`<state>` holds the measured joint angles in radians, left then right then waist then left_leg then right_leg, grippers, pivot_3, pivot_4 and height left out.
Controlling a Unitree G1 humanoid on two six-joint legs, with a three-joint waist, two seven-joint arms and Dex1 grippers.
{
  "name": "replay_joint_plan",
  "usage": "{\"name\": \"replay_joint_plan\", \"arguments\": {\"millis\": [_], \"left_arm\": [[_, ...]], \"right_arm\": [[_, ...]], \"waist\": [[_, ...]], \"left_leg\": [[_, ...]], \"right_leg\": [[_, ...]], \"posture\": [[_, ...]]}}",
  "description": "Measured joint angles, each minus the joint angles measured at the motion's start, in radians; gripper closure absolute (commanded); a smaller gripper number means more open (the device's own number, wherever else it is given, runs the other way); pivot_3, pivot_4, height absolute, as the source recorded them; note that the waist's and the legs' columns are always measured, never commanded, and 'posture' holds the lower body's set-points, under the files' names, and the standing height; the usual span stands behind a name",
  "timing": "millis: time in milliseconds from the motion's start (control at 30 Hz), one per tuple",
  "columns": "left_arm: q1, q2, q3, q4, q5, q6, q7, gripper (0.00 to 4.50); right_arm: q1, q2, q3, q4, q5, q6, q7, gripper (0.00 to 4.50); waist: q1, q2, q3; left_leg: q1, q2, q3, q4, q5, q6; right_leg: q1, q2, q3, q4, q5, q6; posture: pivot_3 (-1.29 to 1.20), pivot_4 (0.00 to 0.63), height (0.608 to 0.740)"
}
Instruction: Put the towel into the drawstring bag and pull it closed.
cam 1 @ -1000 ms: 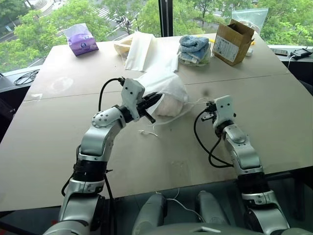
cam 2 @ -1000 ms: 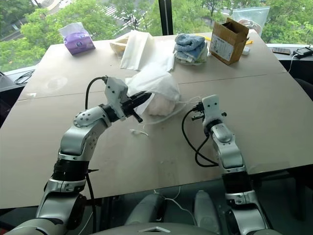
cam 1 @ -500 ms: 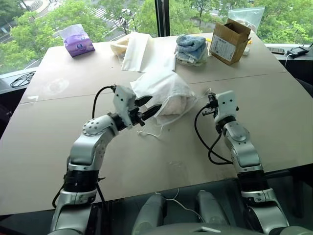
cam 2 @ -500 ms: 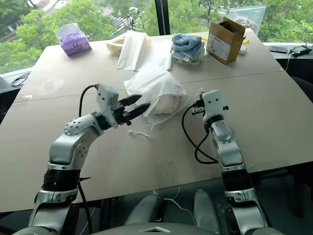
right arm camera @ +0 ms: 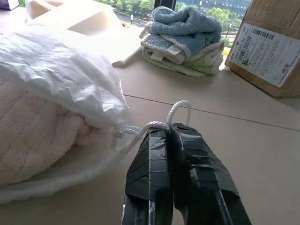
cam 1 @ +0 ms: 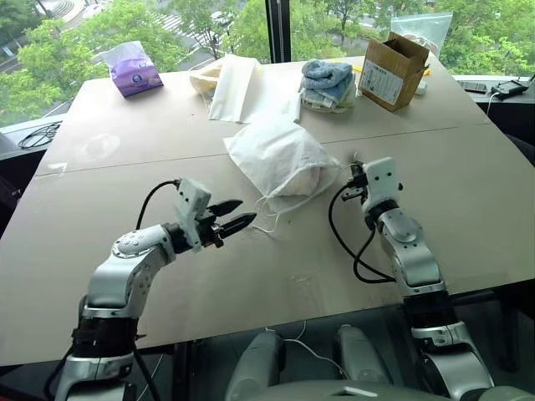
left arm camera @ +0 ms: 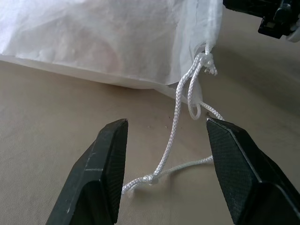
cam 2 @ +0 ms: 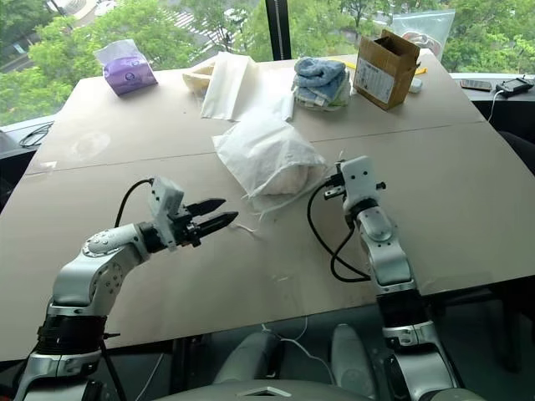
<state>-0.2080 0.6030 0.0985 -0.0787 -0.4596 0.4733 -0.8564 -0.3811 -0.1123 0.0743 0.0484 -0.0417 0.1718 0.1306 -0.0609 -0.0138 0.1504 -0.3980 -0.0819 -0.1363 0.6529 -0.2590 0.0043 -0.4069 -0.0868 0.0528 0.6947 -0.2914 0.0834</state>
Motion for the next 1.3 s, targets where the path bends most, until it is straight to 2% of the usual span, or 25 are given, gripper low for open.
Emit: {"name": "replay_joint_plan", "arguments": {"millis": [433, 533, 600, 633, 667, 833, 1133, 1233, 1300], "left_arm": [[-0.079, -0.021, -0.108, 0.149, 0.123, -0.146, -0.066, 1.79], [-0.098, -0.041, -0.110, 0.178, 0.143, -0.181, -0.062, 2.66], [-0.100, -0.056, -0.110, 0.180, 0.144, -0.198, -0.058, 3.56], [-0.100, -0.061, -0.110, 0.181, 0.144, -0.201, -0.057, 3.83], [-0.100, -0.068, -0.110, 0.183, 0.145, -0.206, -0.054, 4.42], [-0.099, -0.082, -0.108, 0.210, 0.195, -0.255, 0.000, 4.47], [-0.112, -0.138, 0.014, 0.301, 0.381, -0.475, 0.428, 4.47], [-0.163, -0.142, 0.085, 0.337, 0.489, -0.509, 0.691, 4.47], [-0.179, -0.136, 0.101, 0.338, 0.523, -0.511, 0.768, 4.47]], "right_arm": [[0.001, -0.013, -0.005, -0.001, 0.000, 0.000, 0.013, 4.50], [0.009, -0.012, -0.005, -0.007, -0.001, 0.001, 0.009, 4.50], [0.014, -0.011, -0.005, -0.008, -0.003, 0.004, 0.007, 4.50], [0.015, -0.011, -0.005, -0.009, -0.004, 0.006, 0.007, 4.50], [0.018, -0.010, -0.005, -0.010, -0.006, 0.009, 0.006, 4.50], [0.024, -0.008, -0.008, -0.013, -0.010, 0.017, -0.007, 4.50], [0.034, 0.028, -0.164, -0.033, 0.009, 0.019, -0.175, 4.50], [0.014, 0.054, -0.247, -0.033, 0.025, 0.023, -0.271, 4.50], [0.000, 0.057, -0.265, -0.033, 0.031, 0.023, -0.298, 4.50]], "waist": [[-0.003, 0.000, 0.000], [-0.003, 0.000, 0.000], [-0.003, 0.000, 0.000], [-0.003, 0.000, 0.000], [-0.004, 0.000, 0.000], [-0.004, 0.000, 0.000], [0.004, 0.000, 0.000], [0.004, 0.000, 0.000], [0.003, 0.000, 0.000]], "left_leg": [[0.000, 0.000, 0.000, 0.000, 0.000, 0.000], [0.000, 0.000, 0.000, 0.000, 0.000, 0.000], [0.000, 0.000, 0.001, 0.000, 0.000, 0.000], [0.000, 0.000, 0.001, 0.000, 0.000, 0.000], [0.000, 0.000, 0.000, 0.000, 0.000, 0.000], [0.000, 0.000, 0.001, 0.000, 0.000, 0.000], [0.000, 0.000, 0.000, 0.000, 0.000, 0.000], [0.000, 0.000, 0.001, 0.000, 0.000, 0.000], [0.000, 0.000, 0.001, 0.000, 0.000, 0.000]], "right_leg": [[0.000, 0.000, 0.000, 0.000, 0.000, 0.000], [0.000, 0.000, 0.000, 0.000, 0.000, 0.000], [0.000, 0.000, 0.001, 0.000, 0.000, 0.000], [0.000, 0.000, 0.001, 0.000, 0.000, 0.000], [0.000, 0.000, 0.000, 0.000, 0.000, 0.000], [0.000, 0.000, 0.000, 0.000, 0.000, 0.000], [0.000, 0.000, 0.000, 0.000, 0.000, 0.000], [0.000, 0.000, 0.001, 0.001, 0.000, 0.000], [-0.001, -0.001, 0.001, 0.001, 0.000, 0.000]], "posture": [[0.00, 0.150, 0.740], [0.00, 0.150, 0.740], [0.00, 0.150, 0.740], [0.00, 0.150, 0.740], [0.00, 0.150, 0.740], [0.00, 0.150, 0.740], [0.00, 0.150, 0.740], [0.00, 0.150, 0.740], [0.00, 0.150, 0.740]]}}
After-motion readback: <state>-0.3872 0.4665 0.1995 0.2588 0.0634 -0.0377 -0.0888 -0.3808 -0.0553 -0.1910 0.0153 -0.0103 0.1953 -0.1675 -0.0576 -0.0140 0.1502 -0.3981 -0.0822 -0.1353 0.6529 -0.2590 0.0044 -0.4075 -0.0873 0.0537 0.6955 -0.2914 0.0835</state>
